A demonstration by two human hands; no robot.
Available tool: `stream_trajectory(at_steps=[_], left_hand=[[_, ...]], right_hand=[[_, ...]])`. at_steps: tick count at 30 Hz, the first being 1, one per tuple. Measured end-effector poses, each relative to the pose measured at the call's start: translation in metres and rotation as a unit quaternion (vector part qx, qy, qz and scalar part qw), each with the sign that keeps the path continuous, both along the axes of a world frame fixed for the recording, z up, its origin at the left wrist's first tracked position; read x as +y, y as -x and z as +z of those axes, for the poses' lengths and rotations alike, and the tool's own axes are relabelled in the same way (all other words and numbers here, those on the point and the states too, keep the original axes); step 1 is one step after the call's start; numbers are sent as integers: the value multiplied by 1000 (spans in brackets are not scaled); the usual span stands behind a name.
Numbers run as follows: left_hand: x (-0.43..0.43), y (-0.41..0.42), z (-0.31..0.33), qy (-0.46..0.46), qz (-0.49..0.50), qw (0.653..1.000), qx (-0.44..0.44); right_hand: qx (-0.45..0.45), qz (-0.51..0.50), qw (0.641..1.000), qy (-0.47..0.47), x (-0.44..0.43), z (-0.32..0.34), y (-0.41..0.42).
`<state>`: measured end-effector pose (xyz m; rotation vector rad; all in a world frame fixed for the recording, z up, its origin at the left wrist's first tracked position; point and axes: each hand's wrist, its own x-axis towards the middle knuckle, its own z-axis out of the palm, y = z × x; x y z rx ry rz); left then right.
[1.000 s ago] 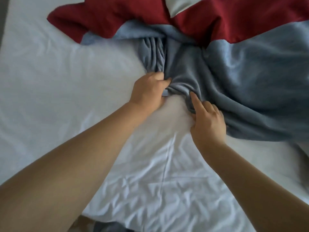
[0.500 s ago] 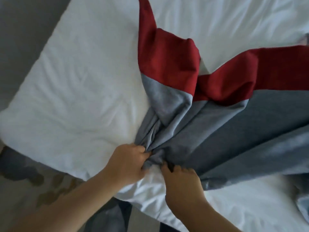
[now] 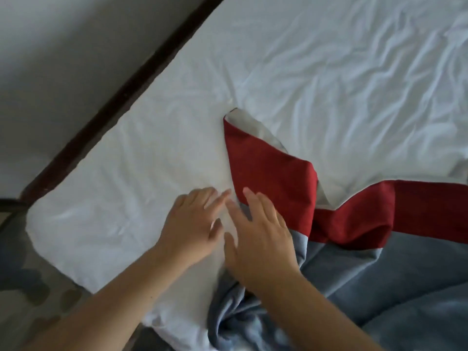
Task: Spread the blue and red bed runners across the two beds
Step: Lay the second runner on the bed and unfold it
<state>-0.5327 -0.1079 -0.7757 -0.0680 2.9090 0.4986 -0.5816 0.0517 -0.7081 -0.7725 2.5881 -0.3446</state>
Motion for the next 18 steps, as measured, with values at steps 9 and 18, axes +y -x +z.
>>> stream_trajectory(at_steps=[9, 18], left_hand=[[-16, 116, -31, 8, -61, 998, -7], [61, 170, -40, -75, -204, 976, 14]], right_hand=[[-29, -97, 992, -79, -28, -55, 99], [88, -234, 968, -2, 44, -61, 117]])
